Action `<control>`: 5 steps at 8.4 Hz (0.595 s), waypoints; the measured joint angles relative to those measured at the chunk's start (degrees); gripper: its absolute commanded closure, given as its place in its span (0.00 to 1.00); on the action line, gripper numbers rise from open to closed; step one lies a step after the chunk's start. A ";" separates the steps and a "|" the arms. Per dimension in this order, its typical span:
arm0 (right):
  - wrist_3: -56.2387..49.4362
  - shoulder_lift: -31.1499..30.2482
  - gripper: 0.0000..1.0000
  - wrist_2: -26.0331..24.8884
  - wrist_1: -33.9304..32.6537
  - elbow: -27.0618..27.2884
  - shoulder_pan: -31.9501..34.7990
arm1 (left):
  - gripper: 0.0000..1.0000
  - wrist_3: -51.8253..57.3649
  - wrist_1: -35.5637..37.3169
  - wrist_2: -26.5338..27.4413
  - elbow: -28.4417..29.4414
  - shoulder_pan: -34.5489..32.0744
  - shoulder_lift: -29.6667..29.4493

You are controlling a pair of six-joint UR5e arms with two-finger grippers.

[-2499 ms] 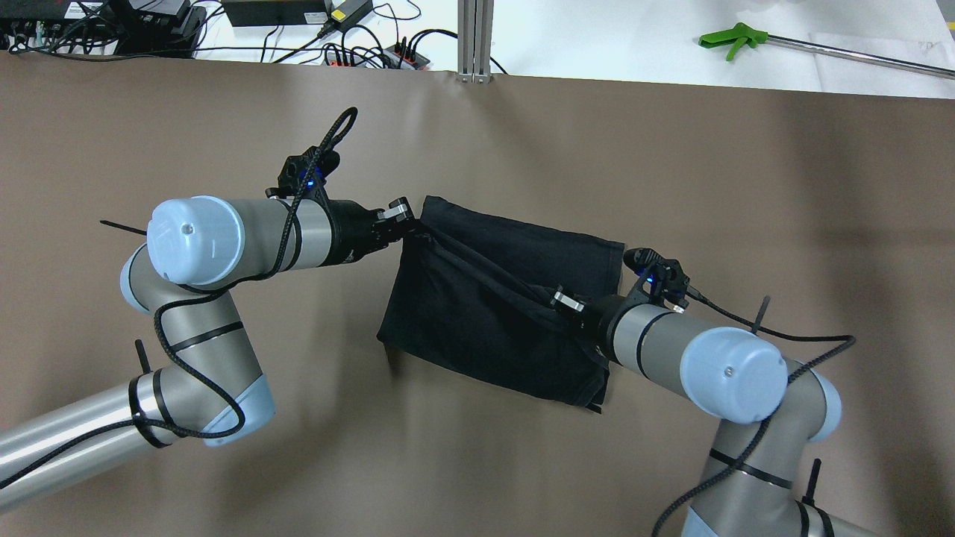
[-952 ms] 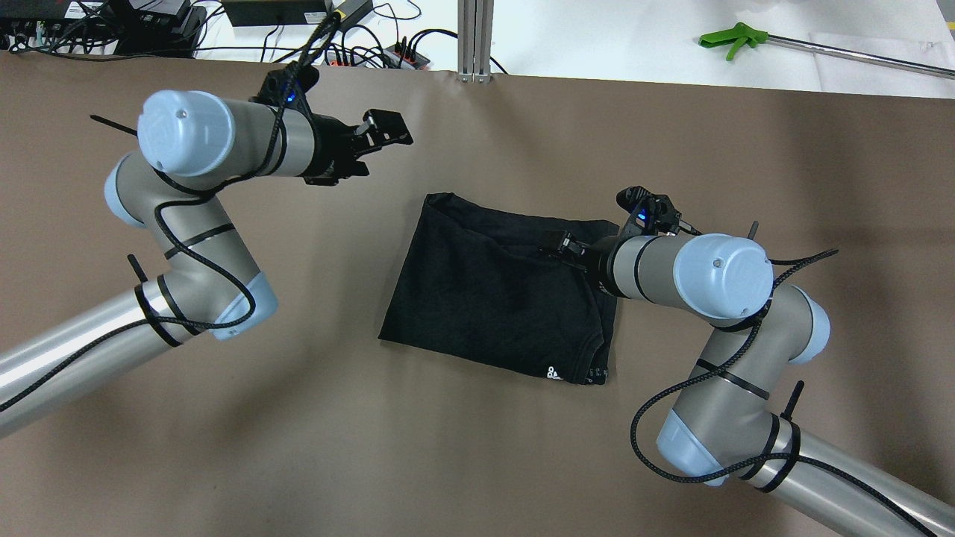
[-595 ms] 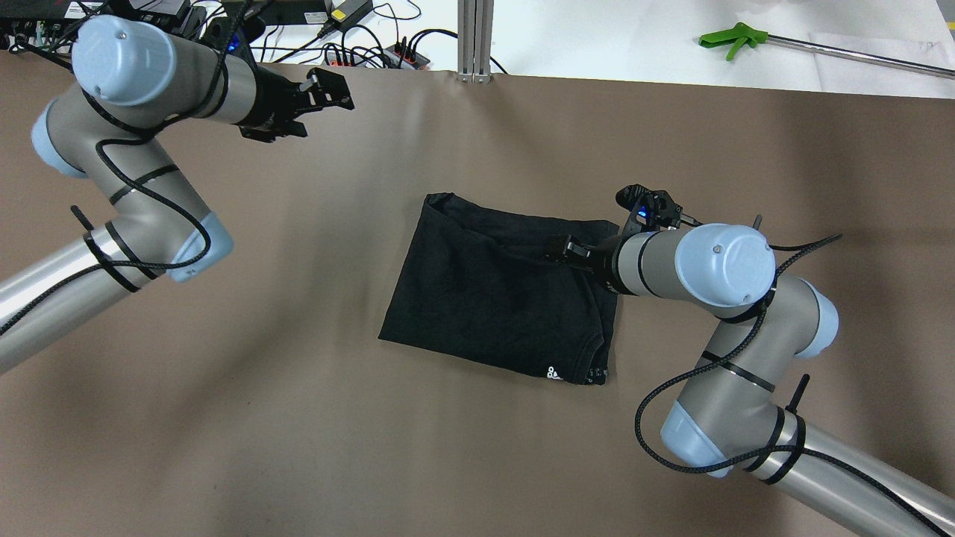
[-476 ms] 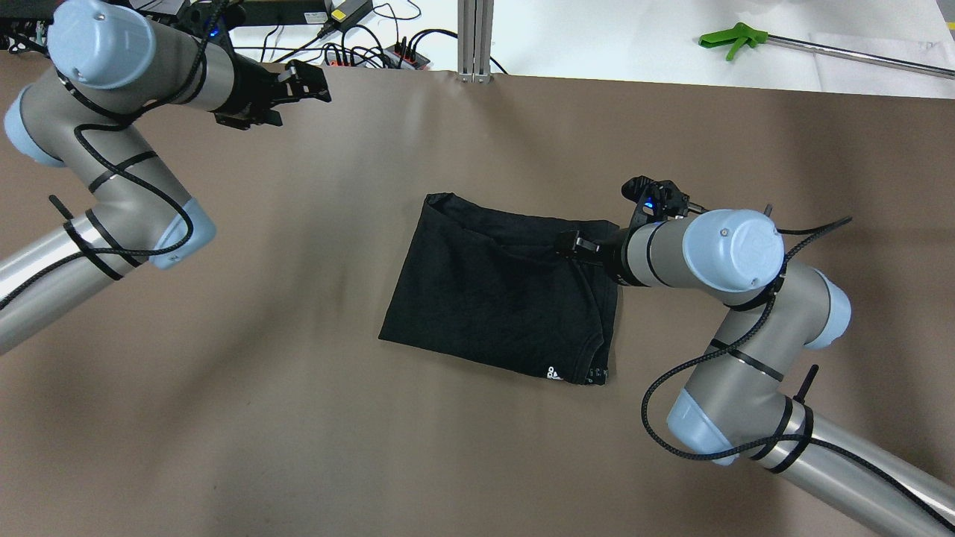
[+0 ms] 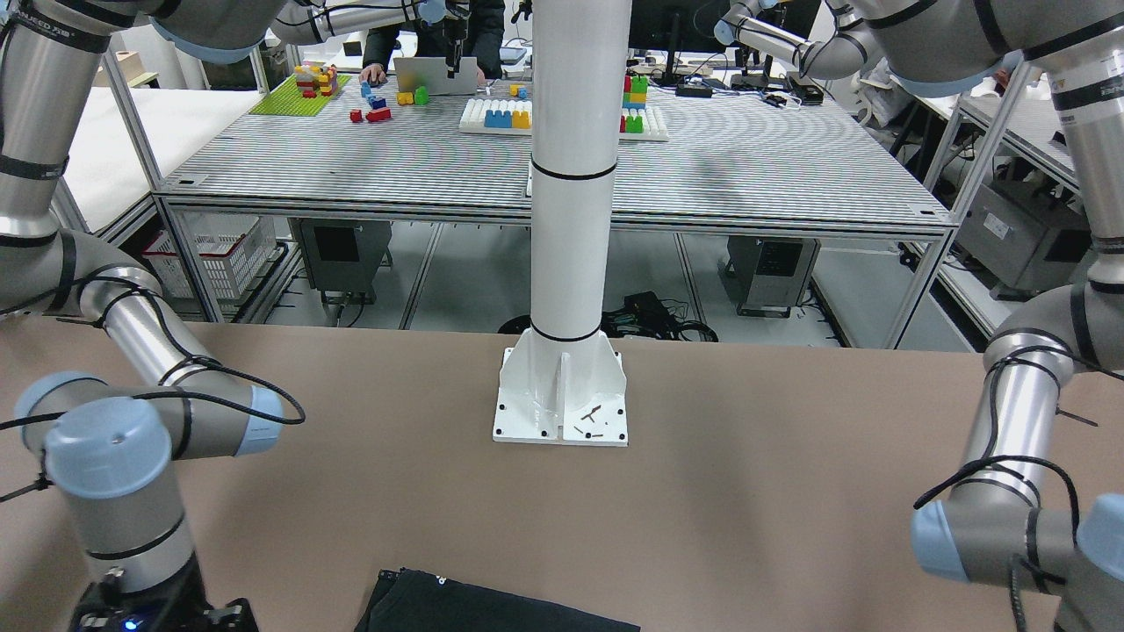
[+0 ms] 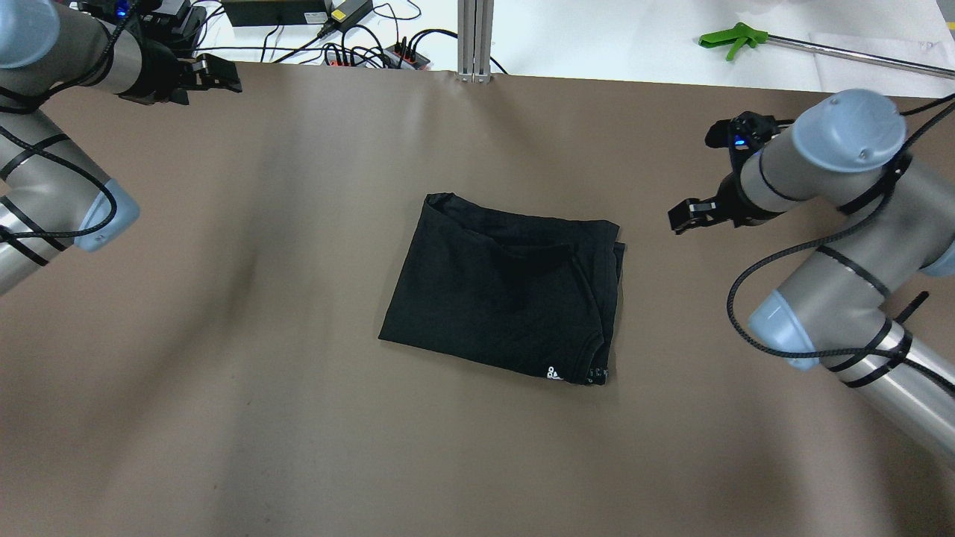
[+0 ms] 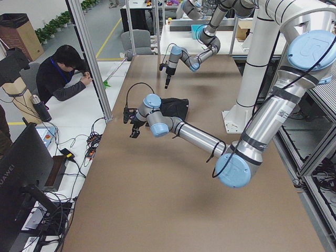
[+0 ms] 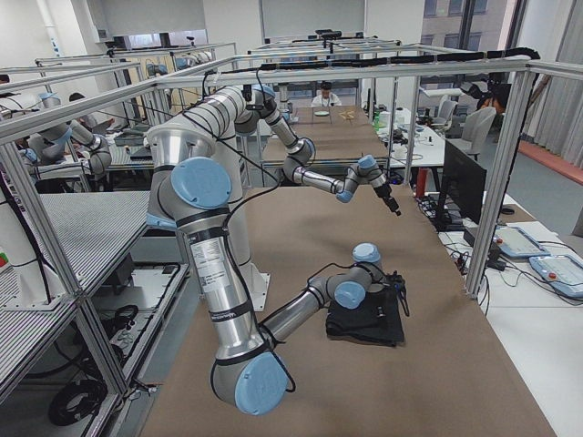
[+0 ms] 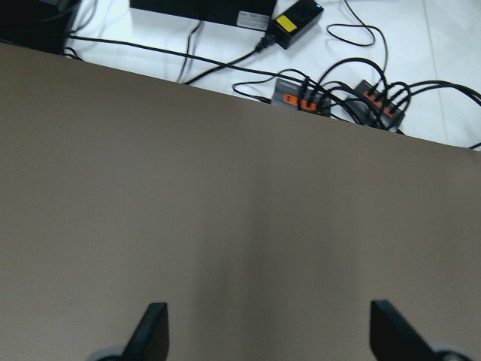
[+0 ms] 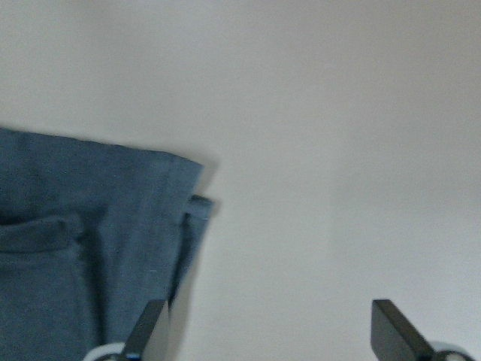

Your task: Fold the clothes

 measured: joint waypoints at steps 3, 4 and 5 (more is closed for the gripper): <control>-27.98 -2.04 0.05 0.12 -9.14 -0.02 9.27 | 0.06 12.80 0.45 0.40 -3.26 -6.56 10.06; -31.83 -3.18 0.05 0.09 -9.40 0.19 11.05 | 0.06 18.70 0.49 0.48 -3.70 -9.71 13.41; -34.55 -4.37 0.05 -0.39 -9.40 0.39 12.61 | 0.06 24.08 0.52 0.85 -3.87 -12.36 16.39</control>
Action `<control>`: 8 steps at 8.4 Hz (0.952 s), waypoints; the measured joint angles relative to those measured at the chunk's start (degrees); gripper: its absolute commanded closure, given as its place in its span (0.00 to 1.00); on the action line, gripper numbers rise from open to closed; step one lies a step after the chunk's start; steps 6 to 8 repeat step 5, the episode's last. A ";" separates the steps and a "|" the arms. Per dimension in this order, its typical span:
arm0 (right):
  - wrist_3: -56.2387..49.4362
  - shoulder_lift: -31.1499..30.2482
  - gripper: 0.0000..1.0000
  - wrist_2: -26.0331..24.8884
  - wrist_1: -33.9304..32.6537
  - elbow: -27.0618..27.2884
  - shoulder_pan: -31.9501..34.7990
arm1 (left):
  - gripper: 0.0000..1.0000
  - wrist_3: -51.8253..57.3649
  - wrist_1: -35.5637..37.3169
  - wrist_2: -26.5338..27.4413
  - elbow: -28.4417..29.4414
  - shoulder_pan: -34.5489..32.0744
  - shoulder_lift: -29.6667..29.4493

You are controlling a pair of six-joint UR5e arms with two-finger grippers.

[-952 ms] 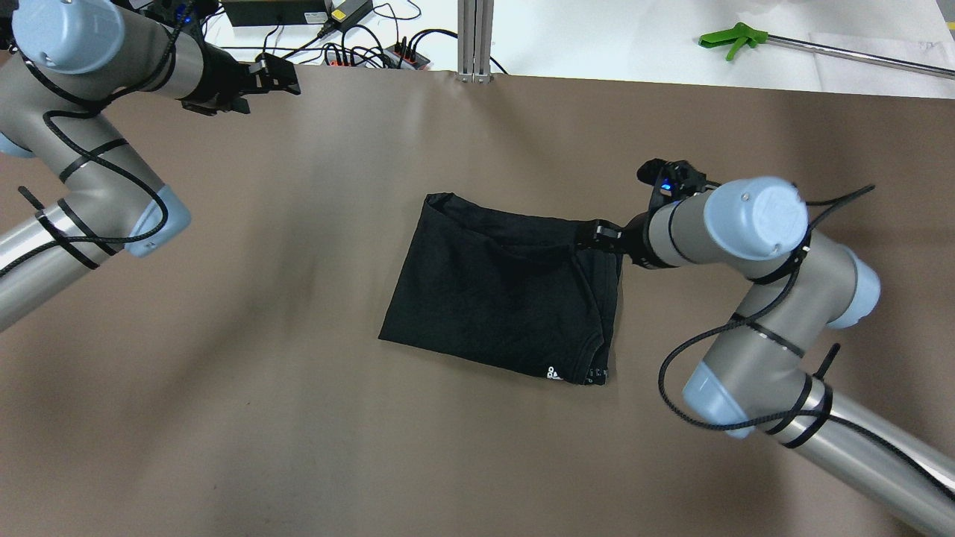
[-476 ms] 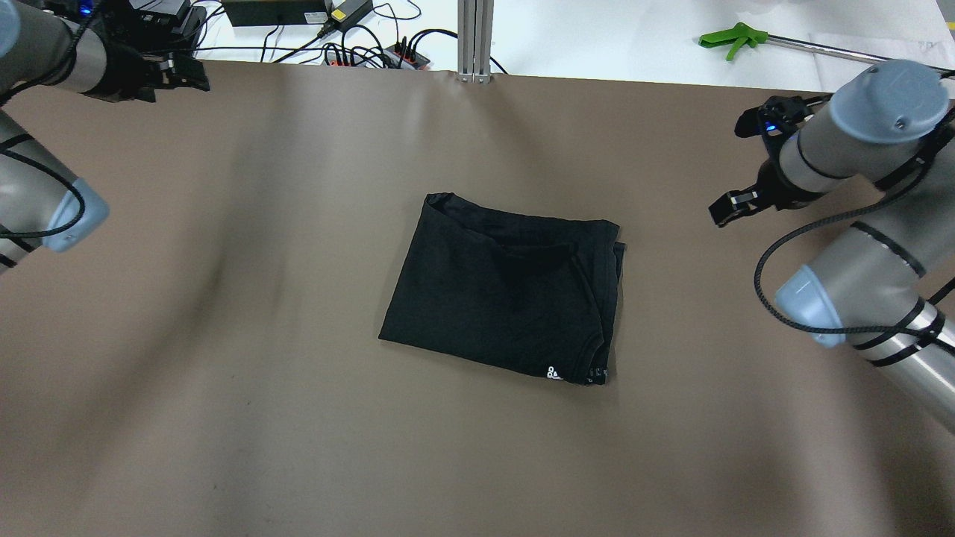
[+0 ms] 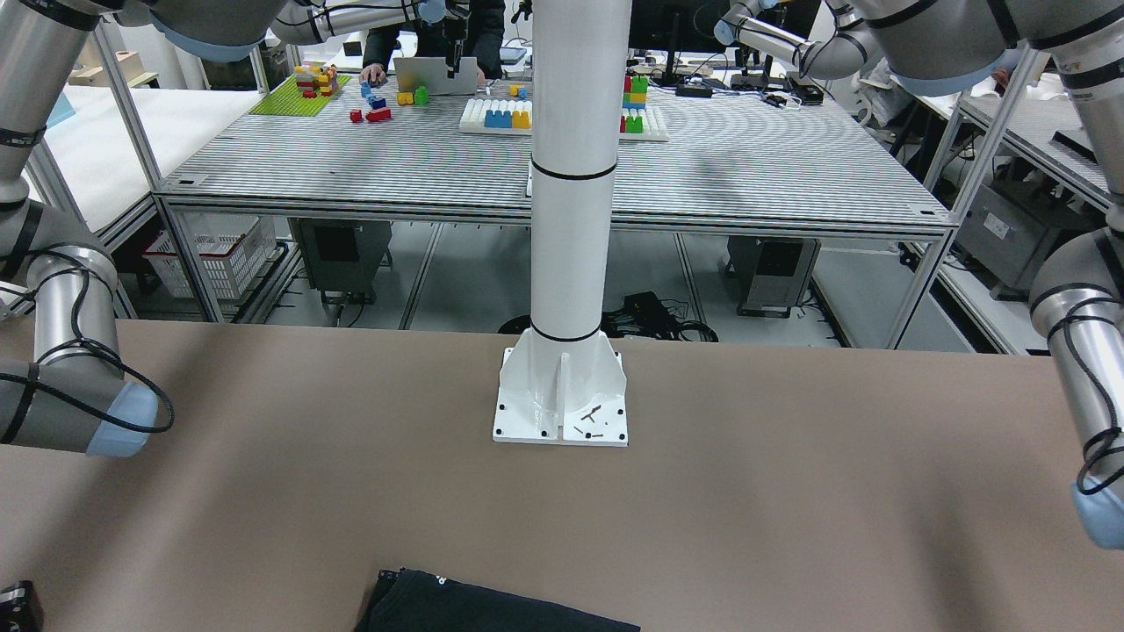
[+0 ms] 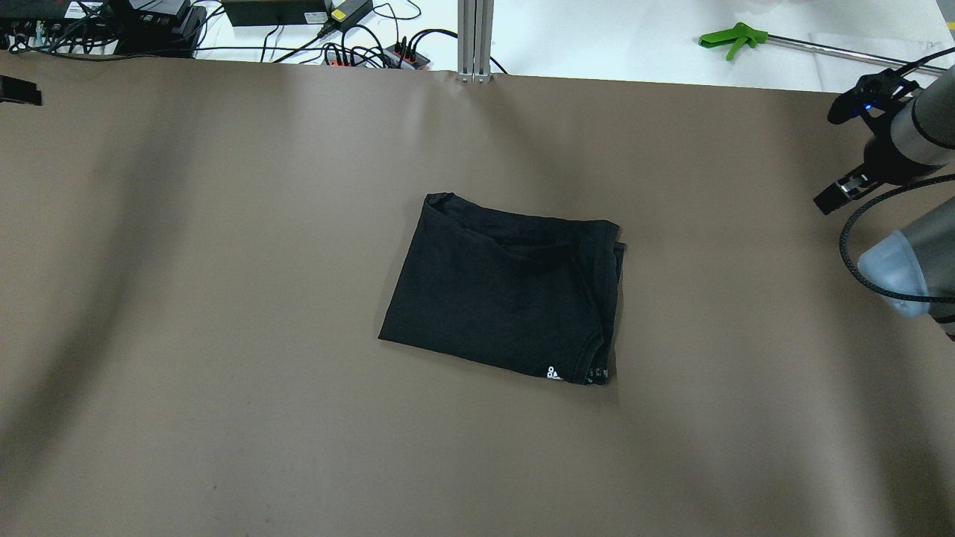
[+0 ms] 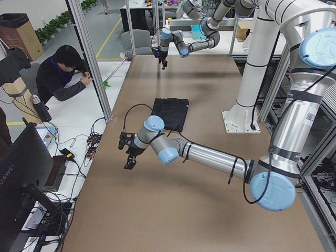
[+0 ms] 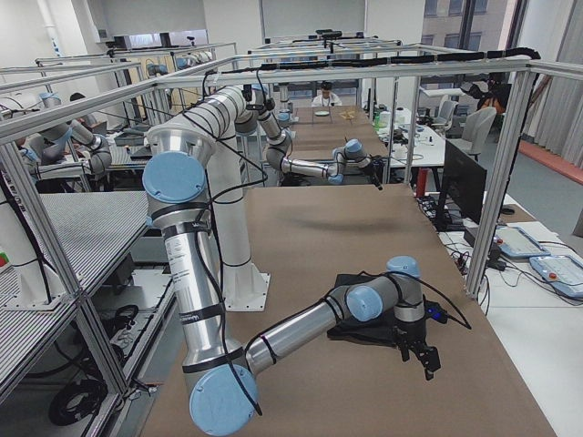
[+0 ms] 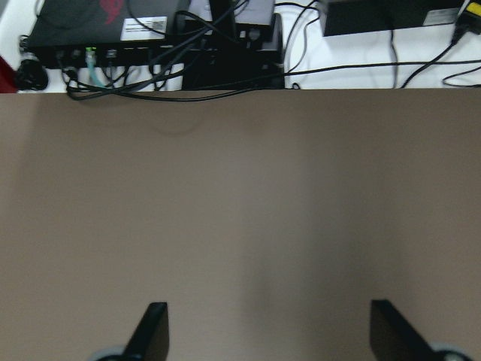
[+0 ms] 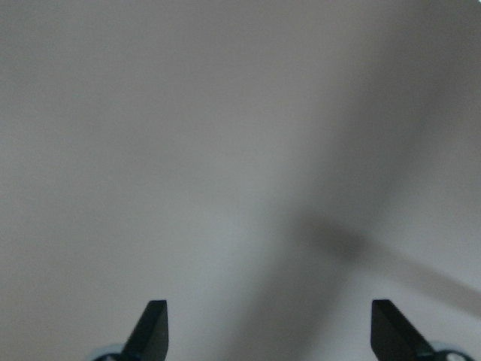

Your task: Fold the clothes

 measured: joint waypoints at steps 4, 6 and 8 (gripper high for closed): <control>-11.39 -3.87 0.05 -7.54 0.06 0.45 2.97 | 0.06 18.34 0.05 5.56 0.27 -6.08 8.64; -11.89 -4.80 0.05 -7.87 0.09 1.10 3.20 | 0.06 22.61 0.04 5.90 0.43 -7.98 9.87; -11.89 -4.80 0.05 -7.87 0.09 1.10 3.20 | 0.06 22.61 0.04 5.90 0.43 -7.98 9.87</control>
